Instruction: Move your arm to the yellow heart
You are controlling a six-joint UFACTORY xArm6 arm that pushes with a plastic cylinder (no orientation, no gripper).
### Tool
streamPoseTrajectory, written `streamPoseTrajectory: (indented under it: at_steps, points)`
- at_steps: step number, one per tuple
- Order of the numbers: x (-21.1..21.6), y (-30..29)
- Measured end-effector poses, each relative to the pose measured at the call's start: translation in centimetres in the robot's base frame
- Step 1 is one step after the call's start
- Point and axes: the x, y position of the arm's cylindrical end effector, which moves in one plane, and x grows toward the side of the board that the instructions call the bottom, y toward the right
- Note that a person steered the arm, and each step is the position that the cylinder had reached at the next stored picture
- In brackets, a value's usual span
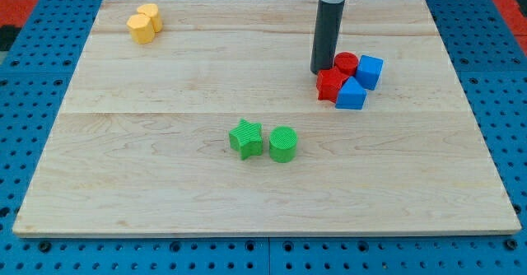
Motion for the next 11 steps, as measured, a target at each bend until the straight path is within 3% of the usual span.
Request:
streamPoseTrajectory:
  at_steps: [4, 7, 8, 11]
  points:
    - [2.2, -2.5]
    - [-13.0, -4.2]
    - [-16.6, -8.9]
    - [-15.1, -24.4]
